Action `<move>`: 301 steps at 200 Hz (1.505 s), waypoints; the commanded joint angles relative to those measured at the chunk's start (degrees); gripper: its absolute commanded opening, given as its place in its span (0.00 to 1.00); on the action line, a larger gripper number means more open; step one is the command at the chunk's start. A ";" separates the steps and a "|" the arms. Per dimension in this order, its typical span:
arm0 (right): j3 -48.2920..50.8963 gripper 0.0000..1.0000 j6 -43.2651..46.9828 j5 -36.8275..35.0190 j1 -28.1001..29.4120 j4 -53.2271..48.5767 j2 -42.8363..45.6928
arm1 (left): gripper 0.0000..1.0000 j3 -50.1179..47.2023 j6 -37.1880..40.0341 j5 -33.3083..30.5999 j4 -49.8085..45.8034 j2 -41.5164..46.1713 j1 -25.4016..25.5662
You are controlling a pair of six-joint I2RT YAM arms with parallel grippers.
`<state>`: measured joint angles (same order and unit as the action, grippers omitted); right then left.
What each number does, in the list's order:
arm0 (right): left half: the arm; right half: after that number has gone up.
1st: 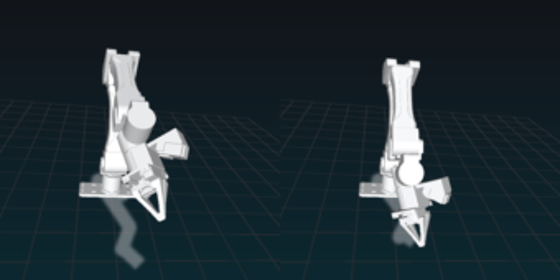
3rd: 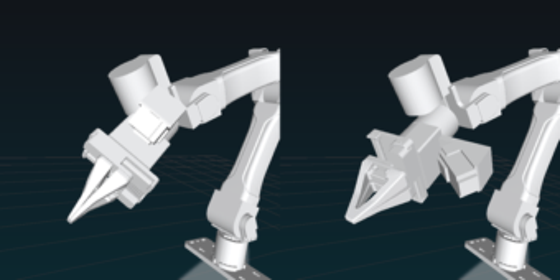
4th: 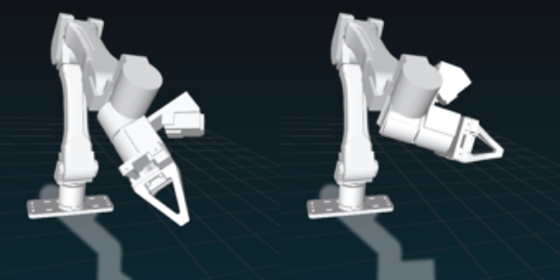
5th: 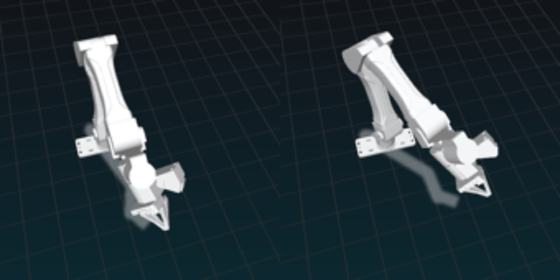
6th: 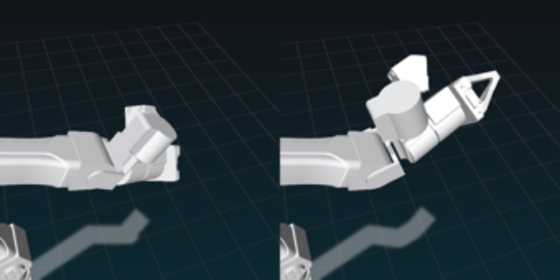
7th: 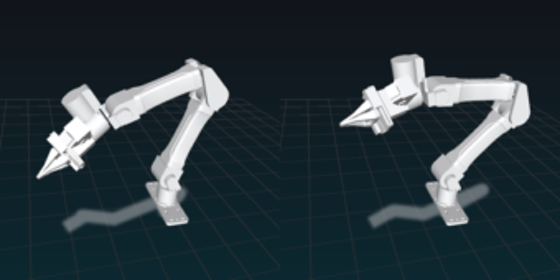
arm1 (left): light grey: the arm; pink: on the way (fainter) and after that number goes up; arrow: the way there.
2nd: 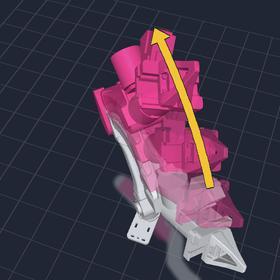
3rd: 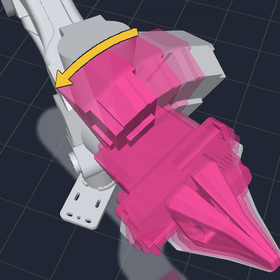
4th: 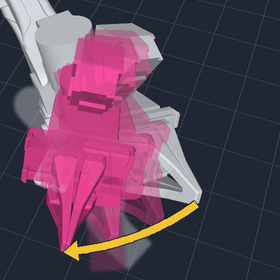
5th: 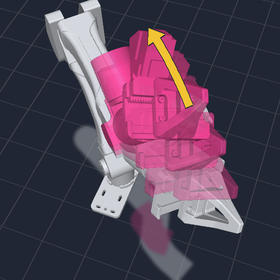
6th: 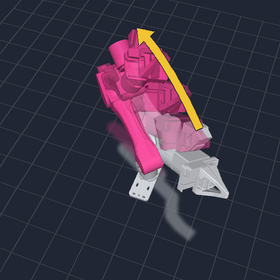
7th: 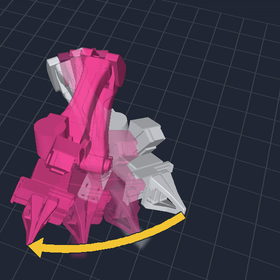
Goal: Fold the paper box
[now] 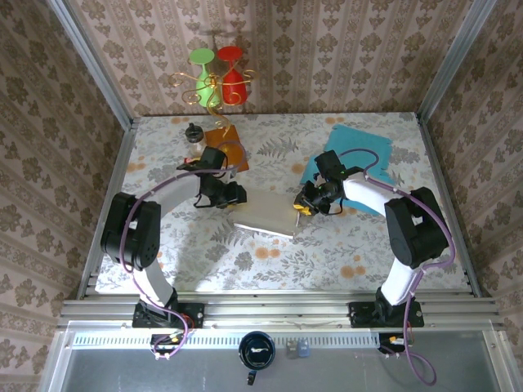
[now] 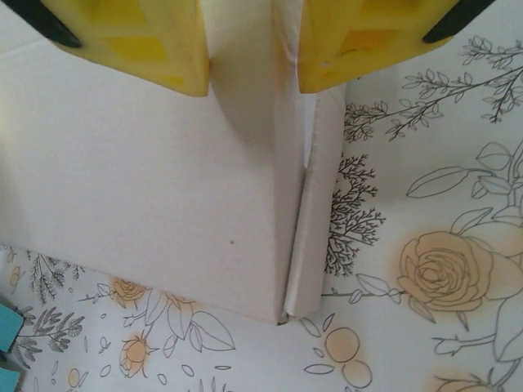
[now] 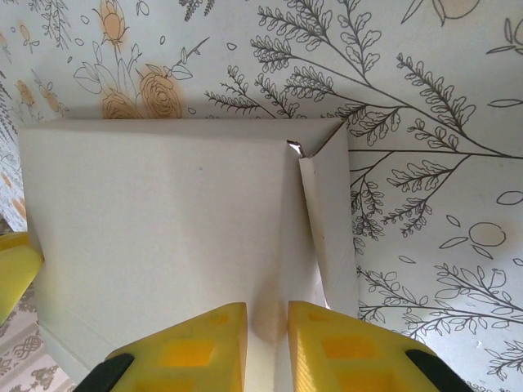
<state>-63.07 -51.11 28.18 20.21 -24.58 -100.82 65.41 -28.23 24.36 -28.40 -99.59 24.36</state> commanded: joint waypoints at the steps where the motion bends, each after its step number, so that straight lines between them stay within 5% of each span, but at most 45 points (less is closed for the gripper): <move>1: -1.54 0.22 0.58 -1.30 0.38 -1.00 -1.12 | 0.28 -1.69 -1.16 -0.50 1.53 -0.09 0.29; 65: -1.74 0.23 1.32 -1.24 0.36 -1.77 -0.91 | 0.21 -4.49 -2.44 -1.57 2.93 1.00 0.59; 143: 2.33 0.55 3.96 -0.93 0.43 -1.92 3.46 | 0.21 -5.84 -2.71 -2.47 3.09 2.16 0.70; 248: 4.20 0.40 3.46 0.85 2.51 0.81 -1.05 | 0.23 -6.08 -3.06 -2.70 2.79 2.54 1.12; 301: 4.52 0.34 4.38 -0.92 2.48 -0.80 -1.95 | 0.34 -5.62 -2.80 -5.07 -0.13 5.41 1.44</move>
<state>-59.51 -47.88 28.34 22.46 -23.92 -101.47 60.38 -30.85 21.06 -25.67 -96.75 25.54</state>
